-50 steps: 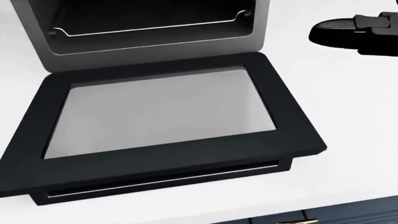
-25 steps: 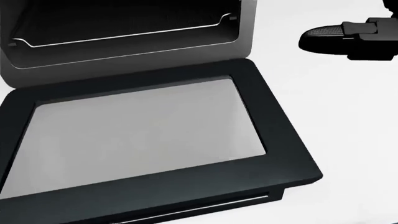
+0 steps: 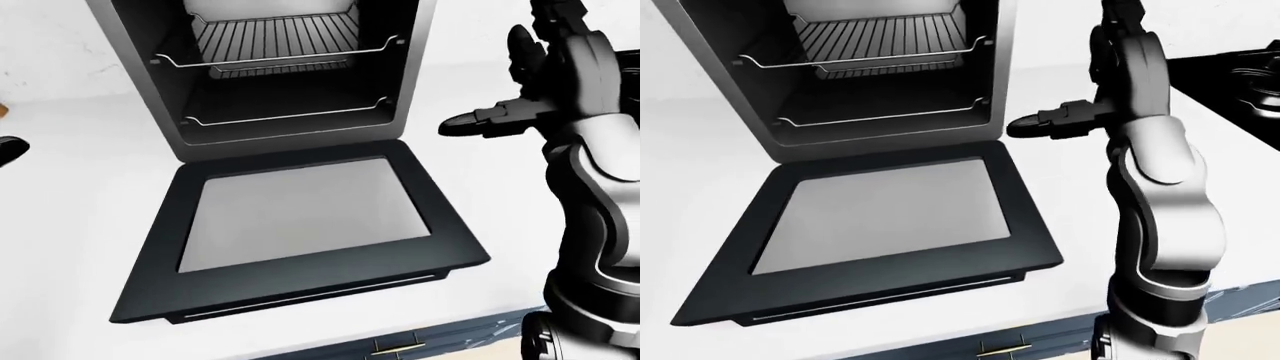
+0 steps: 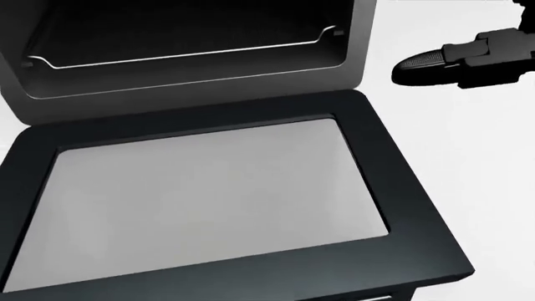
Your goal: Close the toaster oven door.
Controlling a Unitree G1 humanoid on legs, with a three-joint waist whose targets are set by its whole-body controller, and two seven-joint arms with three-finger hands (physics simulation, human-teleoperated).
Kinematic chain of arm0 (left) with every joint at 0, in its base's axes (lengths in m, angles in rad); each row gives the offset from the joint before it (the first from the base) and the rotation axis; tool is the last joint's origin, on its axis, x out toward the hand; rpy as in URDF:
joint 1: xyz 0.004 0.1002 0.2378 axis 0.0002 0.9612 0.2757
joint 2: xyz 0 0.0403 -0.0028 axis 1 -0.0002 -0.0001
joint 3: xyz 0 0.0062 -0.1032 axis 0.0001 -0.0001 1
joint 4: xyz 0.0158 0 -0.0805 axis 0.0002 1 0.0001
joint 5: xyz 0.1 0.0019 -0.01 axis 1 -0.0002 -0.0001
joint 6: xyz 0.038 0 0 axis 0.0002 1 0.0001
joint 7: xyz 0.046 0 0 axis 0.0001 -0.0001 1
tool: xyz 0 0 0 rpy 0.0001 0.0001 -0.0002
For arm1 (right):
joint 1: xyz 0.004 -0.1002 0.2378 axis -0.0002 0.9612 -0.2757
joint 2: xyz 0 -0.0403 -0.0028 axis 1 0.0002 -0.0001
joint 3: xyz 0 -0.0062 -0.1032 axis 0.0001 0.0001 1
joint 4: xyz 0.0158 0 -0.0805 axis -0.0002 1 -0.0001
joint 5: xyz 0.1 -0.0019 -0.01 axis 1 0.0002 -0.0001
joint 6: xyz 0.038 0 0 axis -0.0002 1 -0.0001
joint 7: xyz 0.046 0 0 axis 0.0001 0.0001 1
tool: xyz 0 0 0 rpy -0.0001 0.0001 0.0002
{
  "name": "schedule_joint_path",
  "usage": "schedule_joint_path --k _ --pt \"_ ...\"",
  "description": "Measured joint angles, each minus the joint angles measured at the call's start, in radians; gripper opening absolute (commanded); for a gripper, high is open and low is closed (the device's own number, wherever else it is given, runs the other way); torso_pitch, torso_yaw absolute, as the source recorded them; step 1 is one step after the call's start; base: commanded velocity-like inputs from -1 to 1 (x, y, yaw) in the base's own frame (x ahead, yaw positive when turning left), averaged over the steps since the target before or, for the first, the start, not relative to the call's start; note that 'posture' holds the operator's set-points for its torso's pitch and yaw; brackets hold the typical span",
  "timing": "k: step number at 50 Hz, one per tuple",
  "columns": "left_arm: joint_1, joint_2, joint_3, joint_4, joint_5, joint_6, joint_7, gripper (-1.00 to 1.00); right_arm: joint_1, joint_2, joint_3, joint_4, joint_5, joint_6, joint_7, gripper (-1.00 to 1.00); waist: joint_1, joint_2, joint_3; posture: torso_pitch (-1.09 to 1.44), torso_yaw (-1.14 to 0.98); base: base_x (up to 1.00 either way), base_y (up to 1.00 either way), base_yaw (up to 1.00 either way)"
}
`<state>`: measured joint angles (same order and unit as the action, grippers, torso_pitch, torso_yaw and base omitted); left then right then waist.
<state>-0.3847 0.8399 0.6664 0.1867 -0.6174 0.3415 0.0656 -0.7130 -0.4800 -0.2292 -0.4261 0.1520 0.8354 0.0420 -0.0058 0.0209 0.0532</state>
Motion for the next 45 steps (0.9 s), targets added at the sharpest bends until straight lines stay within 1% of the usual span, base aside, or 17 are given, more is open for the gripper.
schedule_joint_path --k 2,9,13,19,26,34,39,45 --pt "0.000 0.004 0.001 0.004 -0.001 -0.002 0.000 1.00 -0.003 -0.002 0.001 0.014 -0.036 -0.016 0.030 1.00 0.000 0.002 0.001 0.00 0.00 0.00 0.00 0.00" --pt "0.005 0.010 0.002 0.029 0.002 -0.017 -0.005 1.00 0.019 -0.001 -0.019 0.016 -0.125 -0.040 0.117 1.00 -0.001 0.005 0.002 0.00 0.00 0.00 0.00 0.00" --pt "0.002 0.015 -0.001 0.046 0.005 -0.027 -0.009 1.00 0.037 -0.006 -0.023 0.000 -0.155 -0.043 0.170 1.00 -0.002 0.005 0.002 0.00 0.00 0.00 0.00 0.00" --pt "0.003 0.018 0.000 0.051 0.006 -0.035 -0.007 1.00 0.072 -0.011 -0.045 -0.025 -0.187 -0.049 0.244 1.00 -0.003 0.005 0.001 0.00 0.00 0.00 0.00 0.00" --pt "0.000 0.023 -0.001 0.051 0.004 -0.035 -0.007 1.00 0.095 -0.002 -0.041 -0.037 -0.223 -0.061 0.290 1.00 -0.004 0.006 0.000 0.00 0.00 0.00 0.00 0.00" --pt "0.000 0.025 0.000 0.046 0.002 -0.032 -0.004 1.00 0.115 -0.013 -0.071 -0.050 -0.245 -0.066 0.326 1.00 -0.002 0.005 -0.003 0.00 0.00 0.00 0.00 0.00" --pt "0.000 0.026 0.001 0.047 0.003 -0.033 -0.006 1.00 0.145 -0.012 -0.071 -0.058 -0.256 -0.084 0.346 1.00 -0.002 0.003 -0.004 0.00 0.00 0.00 0.00 0.00" --pt "0.001 0.024 0.000 0.047 0.003 -0.033 -0.007 1.00 0.171 -0.014 -0.087 -0.053 -0.270 -0.107 0.367 1.00 -0.001 0.002 -0.005 0.00 0.00 0.00 0.00 0.00"
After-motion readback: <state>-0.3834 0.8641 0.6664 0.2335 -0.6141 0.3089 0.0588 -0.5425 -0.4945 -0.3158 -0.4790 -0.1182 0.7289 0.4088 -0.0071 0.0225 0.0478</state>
